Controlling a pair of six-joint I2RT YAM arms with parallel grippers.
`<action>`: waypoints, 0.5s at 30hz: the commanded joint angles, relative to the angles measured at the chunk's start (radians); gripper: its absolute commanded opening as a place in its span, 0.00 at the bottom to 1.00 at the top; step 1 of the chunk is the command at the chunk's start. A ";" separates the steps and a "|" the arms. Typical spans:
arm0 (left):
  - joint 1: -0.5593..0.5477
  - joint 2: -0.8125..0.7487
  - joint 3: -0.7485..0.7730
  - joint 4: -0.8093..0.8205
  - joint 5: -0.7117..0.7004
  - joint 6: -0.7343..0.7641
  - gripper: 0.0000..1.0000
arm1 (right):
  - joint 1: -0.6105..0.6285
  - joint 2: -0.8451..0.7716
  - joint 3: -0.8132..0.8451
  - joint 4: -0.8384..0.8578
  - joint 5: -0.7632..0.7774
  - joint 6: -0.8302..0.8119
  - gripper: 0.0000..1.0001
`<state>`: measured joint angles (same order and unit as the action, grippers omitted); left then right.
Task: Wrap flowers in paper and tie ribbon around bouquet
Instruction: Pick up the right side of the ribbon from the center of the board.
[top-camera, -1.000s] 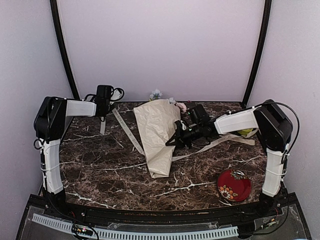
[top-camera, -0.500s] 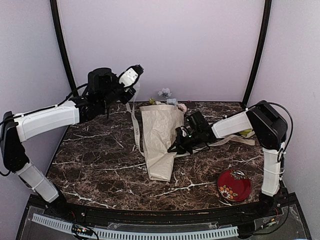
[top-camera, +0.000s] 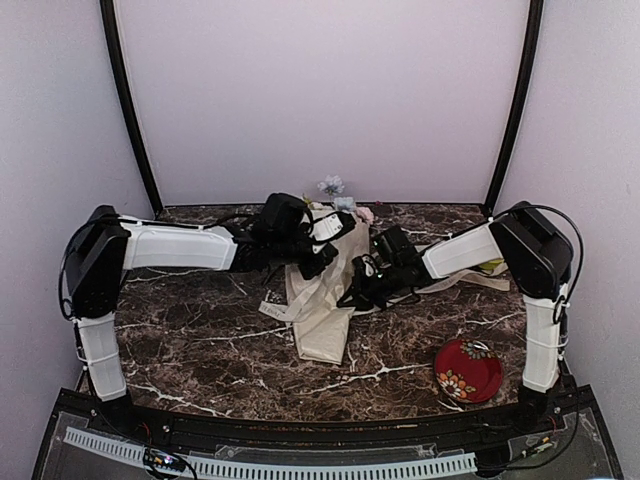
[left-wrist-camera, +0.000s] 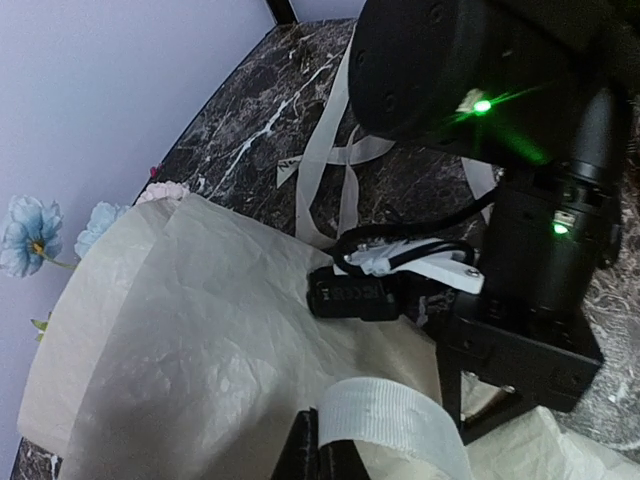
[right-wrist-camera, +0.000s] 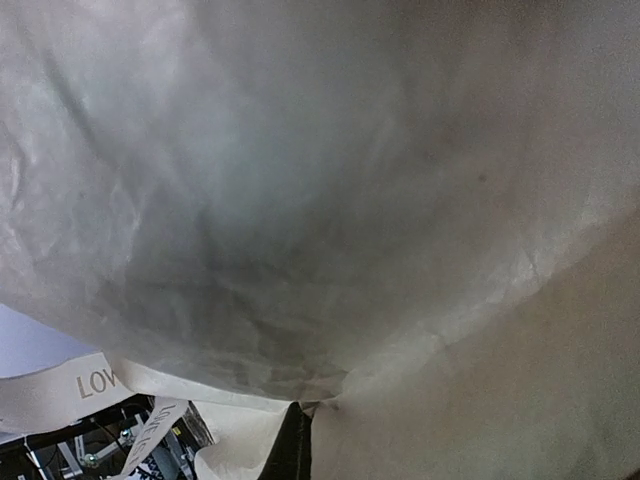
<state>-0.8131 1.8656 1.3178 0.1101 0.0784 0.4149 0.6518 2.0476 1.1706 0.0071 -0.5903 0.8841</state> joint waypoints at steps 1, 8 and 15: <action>0.022 0.143 0.155 -0.082 -0.103 -0.040 0.00 | -0.005 0.012 -0.005 -0.016 0.078 -0.041 0.00; 0.088 0.217 0.103 -0.054 -0.060 -0.095 0.00 | 0.023 -0.042 0.014 -0.122 0.187 -0.103 0.13; 0.091 0.265 0.066 -0.055 -0.044 -0.105 0.00 | 0.034 -0.167 0.010 -0.291 0.290 -0.154 0.37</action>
<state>-0.7170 2.1082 1.4155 0.0677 0.0216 0.3325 0.6827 1.9804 1.1805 -0.1390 -0.4122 0.7784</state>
